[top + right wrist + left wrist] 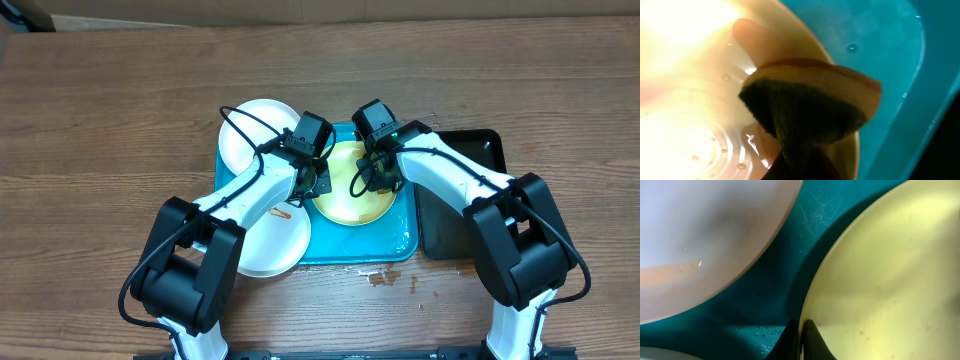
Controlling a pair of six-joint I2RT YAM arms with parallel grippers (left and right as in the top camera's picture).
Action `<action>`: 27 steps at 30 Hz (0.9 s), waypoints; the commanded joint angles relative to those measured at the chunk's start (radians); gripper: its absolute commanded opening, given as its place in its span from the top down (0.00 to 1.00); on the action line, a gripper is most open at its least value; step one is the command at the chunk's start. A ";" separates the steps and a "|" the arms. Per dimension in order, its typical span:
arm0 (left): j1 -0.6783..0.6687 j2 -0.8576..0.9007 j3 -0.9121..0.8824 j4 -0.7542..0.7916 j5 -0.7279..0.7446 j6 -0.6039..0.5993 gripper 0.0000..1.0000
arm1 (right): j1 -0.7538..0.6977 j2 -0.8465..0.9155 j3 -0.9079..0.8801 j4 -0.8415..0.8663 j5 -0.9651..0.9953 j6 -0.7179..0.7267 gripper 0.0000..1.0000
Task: Clean dirty plates on tray and stack at the side
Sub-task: 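Move the sponge to the yellow plate and scrub it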
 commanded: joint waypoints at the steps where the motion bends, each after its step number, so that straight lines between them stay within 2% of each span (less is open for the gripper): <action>1: 0.002 0.011 -0.003 -0.004 0.008 0.006 0.96 | 0.013 0.066 -0.016 -0.022 -0.172 -0.036 0.96; 6: 0.002 0.011 -0.003 -0.003 0.008 0.006 0.96 | 0.013 0.066 0.005 -0.086 -0.321 -0.130 0.96; 13: 0.002 0.011 -0.003 -0.004 0.012 0.015 0.96 | -0.016 0.066 0.145 -0.214 -0.424 -0.135 0.96; 20: 0.003 0.011 -0.003 -0.011 0.012 0.024 0.95 | -0.126 0.049 0.333 -0.403 -0.430 -0.135 0.96; 27: 0.003 0.011 -0.003 -0.011 0.012 0.023 0.94 | -0.299 0.029 0.341 -0.499 -0.412 -0.135 0.96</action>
